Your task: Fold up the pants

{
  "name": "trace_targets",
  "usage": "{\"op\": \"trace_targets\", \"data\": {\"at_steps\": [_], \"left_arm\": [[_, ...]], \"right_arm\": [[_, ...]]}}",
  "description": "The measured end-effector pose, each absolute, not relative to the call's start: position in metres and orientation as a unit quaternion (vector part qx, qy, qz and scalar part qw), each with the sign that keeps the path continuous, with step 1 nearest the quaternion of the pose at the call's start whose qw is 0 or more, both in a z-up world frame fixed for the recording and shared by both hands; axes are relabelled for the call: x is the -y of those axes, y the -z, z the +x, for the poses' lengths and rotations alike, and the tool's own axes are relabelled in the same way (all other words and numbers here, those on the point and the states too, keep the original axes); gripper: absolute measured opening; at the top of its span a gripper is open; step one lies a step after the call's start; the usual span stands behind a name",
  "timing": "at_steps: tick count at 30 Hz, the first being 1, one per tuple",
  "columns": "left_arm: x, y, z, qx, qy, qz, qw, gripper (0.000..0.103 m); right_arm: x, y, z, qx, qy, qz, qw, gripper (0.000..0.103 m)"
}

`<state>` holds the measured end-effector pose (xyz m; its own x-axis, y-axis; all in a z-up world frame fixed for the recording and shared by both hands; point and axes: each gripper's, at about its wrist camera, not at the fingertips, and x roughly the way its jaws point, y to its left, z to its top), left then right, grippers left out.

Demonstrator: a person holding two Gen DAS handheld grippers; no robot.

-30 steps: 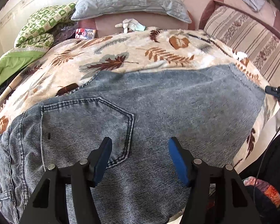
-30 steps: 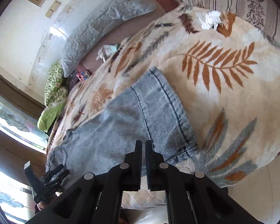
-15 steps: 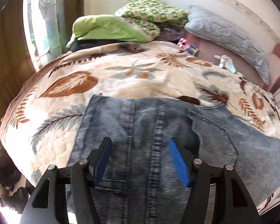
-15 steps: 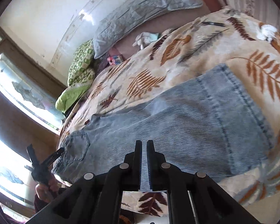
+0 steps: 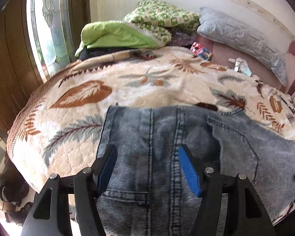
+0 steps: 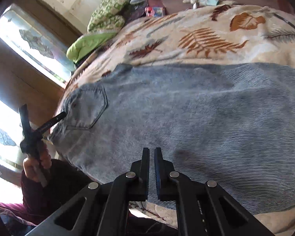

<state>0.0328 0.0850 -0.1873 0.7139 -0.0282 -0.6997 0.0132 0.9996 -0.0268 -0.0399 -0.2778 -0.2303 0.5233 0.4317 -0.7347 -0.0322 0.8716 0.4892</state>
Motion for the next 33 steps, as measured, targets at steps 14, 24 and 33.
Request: {"op": "trace_targets", "data": {"at_steps": [14, 24, 33], "left_arm": [[0.067, 0.173, 0.011, -0.362, 0.177, 0.07, 0.913, 0.079], [0.106, 0.142, 0.004, -0.321, 0.148, 0.061, 0.934, 0.095], [0.119, 0.136, -0.003, -0.292, 0.145, 0.073, 0.943, 0.095]], "right_arm": [[0.386, 0.184, -0.116, -0.291, -0.029, 0.327, 0.899, 0.008], [0.392, 0.168, -0.131, -0.24, -0.009, 0.312, 0.919, 0.011], [0.379, 0.167, -0.127, -0.243, -0.005, 0.285, 0.927, 0.014]]}}
